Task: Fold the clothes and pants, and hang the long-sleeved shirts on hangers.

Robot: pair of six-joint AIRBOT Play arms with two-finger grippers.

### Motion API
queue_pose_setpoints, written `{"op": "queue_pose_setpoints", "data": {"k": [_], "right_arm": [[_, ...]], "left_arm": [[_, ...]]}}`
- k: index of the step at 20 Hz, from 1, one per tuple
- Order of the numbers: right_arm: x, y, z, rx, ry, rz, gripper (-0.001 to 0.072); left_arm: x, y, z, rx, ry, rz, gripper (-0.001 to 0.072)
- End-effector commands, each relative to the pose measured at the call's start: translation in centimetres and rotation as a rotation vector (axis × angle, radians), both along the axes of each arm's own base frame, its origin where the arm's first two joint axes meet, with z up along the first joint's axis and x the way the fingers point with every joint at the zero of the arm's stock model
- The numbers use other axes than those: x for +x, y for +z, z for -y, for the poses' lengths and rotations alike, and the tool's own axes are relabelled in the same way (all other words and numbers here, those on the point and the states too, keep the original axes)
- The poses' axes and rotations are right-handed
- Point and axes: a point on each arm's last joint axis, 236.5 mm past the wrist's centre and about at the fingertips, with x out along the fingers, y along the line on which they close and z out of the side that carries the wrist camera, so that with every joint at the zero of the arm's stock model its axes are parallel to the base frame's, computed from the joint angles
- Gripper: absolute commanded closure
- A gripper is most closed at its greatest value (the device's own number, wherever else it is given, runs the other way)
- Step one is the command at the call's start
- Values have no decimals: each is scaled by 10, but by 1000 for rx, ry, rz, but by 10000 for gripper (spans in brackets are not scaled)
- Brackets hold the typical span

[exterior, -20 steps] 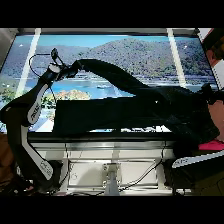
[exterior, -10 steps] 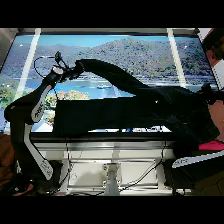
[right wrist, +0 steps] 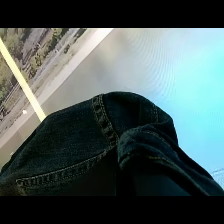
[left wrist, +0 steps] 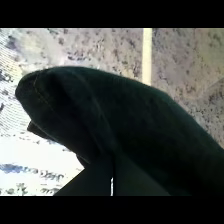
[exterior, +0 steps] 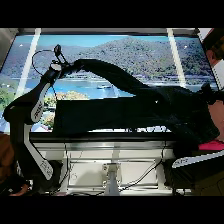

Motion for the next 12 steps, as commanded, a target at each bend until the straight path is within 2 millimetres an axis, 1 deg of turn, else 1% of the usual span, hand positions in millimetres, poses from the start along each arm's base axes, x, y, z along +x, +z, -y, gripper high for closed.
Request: {"op": "queue_pose_setpoints", "data": {"k": [1, 2, 3, 4, 6, 10, 12], "right_arm": [[0, 1, 0, 0, 2, 1, 686], [0, 1, 0, 0, 2, 1, 686], [0, 1, 0, 0, 2, 1, 686], [0, 1, 0, 0, 3, 0, 686], [0, 1, 0, -1, 3, 0, 686], [0, 1, 0, -4, 1, 1, 686], [0, 0, 1, -6, 2, -1, 686]], "left_arm": [[-3, 8, 2, -49, 10, -23, 676], [-9, 5, 9, -78, -8, -58, 510], [-15, 3, 15, -87, -35, -80, 233], [-21, 0, 24, -94, -66, -101, 101], [-29, -1, 36, -114, -104, -125, 95], [-27, 2, 38, -128, -94, -120, 93], [-25, 1, 35, -120, -84, -113, 94]]}}
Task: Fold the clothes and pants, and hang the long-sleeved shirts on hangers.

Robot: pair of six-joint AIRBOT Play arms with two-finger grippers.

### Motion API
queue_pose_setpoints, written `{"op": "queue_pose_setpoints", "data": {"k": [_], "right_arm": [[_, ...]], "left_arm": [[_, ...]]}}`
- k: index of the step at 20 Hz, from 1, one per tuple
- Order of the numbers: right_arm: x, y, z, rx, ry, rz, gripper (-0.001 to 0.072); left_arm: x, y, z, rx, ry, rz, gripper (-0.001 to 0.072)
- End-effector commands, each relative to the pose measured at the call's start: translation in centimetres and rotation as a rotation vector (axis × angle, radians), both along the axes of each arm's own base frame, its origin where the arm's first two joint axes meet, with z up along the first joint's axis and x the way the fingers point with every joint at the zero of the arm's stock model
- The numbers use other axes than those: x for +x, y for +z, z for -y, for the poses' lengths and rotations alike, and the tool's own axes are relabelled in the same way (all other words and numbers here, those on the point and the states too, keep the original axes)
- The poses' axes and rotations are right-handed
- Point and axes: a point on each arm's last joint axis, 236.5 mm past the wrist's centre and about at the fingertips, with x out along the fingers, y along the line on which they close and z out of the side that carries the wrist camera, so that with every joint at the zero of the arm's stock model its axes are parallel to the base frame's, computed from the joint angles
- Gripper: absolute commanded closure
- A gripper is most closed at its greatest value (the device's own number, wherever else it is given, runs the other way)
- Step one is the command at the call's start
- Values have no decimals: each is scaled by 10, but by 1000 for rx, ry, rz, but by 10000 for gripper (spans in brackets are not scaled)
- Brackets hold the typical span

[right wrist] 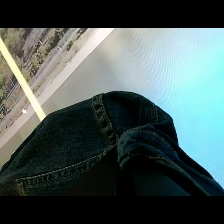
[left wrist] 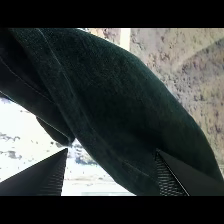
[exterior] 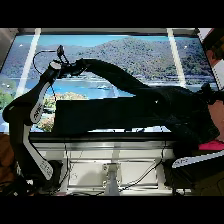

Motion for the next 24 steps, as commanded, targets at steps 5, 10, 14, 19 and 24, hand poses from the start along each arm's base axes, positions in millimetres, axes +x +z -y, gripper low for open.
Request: {"op": "queue_pose_setpoints", "data": {"k": [5, 10, 14, 19, 24], "right_arm": [[-1, 0, -2, 3, 7, -4, 686], [-1, 0, -2, 4, 8, -5, 686], [-3, 0, -5, 13, 16, -9, 686], [-3, 0, -6, 17, 19, -12, 686], [-4, 0, -7, 22, 23, -13, 686]], "left_arm": [[11, -13, -10, 26, 59, 17, 247], [12, -17, -12, 44, 57, 22, 277], [10, -21, -15, 119, 29, 38, 608], [13, -14, -20, 68, 57, 30, 688], [16, 23, -28, 89, 52, 103, 689]]}}
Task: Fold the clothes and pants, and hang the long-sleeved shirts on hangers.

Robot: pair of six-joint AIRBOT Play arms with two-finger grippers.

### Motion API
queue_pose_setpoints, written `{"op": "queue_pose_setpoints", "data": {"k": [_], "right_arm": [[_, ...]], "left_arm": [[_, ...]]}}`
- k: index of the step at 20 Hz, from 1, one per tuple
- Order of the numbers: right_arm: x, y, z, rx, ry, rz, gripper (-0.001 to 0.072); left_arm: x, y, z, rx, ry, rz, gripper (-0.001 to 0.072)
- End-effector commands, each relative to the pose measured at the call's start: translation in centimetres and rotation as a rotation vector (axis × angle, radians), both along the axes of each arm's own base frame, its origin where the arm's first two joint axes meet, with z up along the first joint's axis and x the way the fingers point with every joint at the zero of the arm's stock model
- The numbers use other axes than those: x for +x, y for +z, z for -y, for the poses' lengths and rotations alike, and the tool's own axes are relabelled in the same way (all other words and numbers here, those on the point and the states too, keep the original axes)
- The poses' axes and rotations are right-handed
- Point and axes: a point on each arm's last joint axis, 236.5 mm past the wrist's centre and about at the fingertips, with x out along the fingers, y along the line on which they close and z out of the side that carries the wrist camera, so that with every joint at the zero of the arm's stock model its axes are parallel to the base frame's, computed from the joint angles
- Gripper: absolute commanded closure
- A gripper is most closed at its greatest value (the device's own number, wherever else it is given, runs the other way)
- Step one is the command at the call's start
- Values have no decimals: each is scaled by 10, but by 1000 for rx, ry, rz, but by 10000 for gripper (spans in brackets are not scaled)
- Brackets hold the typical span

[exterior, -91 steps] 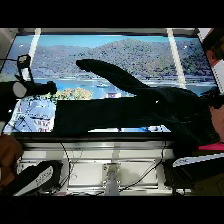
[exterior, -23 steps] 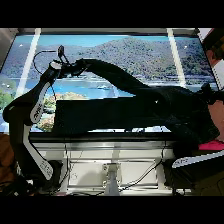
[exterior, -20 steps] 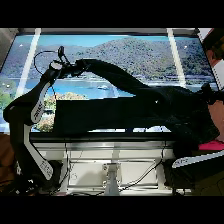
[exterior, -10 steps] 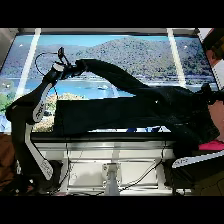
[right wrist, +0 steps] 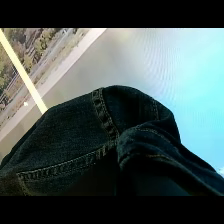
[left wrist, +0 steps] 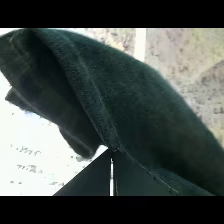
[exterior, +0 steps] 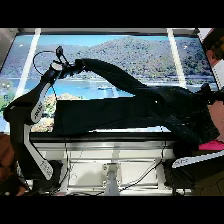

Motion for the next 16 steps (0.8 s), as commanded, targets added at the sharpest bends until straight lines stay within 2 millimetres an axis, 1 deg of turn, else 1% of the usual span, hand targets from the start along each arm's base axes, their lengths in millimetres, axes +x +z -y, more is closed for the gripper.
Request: {"op": "queue_pose_setpoints", "data": {"k": [1, 3, 4, 5, 7, 8, 11, 13, 14, 15, 16], "right_arm": [[0, 2, 0, -1, 3, 2, 686], [1, 9, 0, -16, 10, 16, 687], [3, 17, 2, -48, 36, 39, 687], [5, 29, 4, -90, 66, 69, 687], [12, 62, 11, -158, 80, 128, 687], [17, 82, 16, -196, 79, 163, 687], [27, 143, 24, -296, 72, 267, 687], [33, 179, 27, -370, 53, 335, 687], [38, 194, 28, -404, 40, 366, 688], [43, 204, 27, -429, 33, 392, 687], [48, 210, 20, -439, 41, 409, 687]], "left_arm": [[4, 37, -12, 27, -2, 76, 689], [6, 74, -31, 65, 8, 146, 689], [6, 94, -44, 98, 20, 184, 689], [6, 114, -57, 134, 35, 224, 689], [4, 158, -86, 210, 76, 310, 689], [1, 180, -99, 238, 99, 351, 689], [-13, 236, -121, 266, 142, 440, 688], [-24, 265, -134, 346, 151, 493, 688], [-29, 276, -141, 393, 157, 512, 688], [-33, 282, -146, 420, 159, 523, 689], [-36, 284, -147, 420, 153, 517, 689]]}}
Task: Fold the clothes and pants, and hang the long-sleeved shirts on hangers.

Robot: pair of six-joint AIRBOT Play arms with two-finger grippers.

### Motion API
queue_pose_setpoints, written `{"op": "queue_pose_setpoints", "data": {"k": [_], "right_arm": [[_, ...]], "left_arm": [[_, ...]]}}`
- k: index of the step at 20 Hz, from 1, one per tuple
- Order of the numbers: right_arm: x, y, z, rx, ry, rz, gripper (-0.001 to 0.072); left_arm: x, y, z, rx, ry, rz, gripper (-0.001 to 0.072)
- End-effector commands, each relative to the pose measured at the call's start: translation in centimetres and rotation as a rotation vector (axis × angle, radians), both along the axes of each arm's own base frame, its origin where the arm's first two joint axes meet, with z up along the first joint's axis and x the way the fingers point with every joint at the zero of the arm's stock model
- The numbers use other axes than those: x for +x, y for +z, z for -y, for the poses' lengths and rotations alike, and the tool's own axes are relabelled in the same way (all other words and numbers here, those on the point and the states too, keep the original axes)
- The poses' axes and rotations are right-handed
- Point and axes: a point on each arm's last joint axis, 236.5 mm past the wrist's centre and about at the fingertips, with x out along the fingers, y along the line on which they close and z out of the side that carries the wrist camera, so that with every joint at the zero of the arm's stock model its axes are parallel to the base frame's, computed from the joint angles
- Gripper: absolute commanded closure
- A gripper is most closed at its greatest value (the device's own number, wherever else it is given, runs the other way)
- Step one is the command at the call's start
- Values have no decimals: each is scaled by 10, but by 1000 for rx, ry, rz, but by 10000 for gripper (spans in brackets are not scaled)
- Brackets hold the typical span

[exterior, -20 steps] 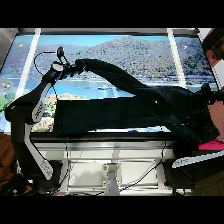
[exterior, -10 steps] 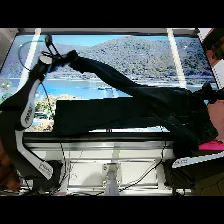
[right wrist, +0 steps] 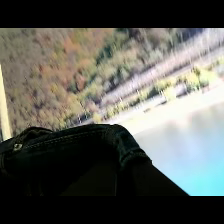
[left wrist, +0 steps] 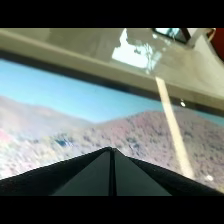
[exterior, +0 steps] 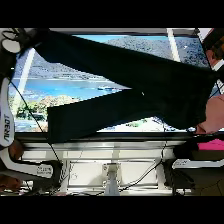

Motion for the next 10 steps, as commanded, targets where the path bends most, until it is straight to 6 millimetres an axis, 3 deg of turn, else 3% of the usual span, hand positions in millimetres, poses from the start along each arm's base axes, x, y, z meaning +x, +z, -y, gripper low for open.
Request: {"op": "queue_pose_setpoints", "data": {"k": [1, 5, 7, 10], "right_arm": [[16, 39, -13, -83, 11, 86, 687], [34, 41, -63, -90, 116, 84, 687], [32, 46, -75, -131, 150, 74, 687], [23, 54, -72, -206, 152, 51, 687]], "left_arm": [[-17, 23, -12, 86, 5, 17, 688], [-38, -2, 10, 102, -104, -122, 688], [-56, -6, 1, 176, -112, -187, 689], [-74, -7, -21, 183, -38, -263, 688]]}}
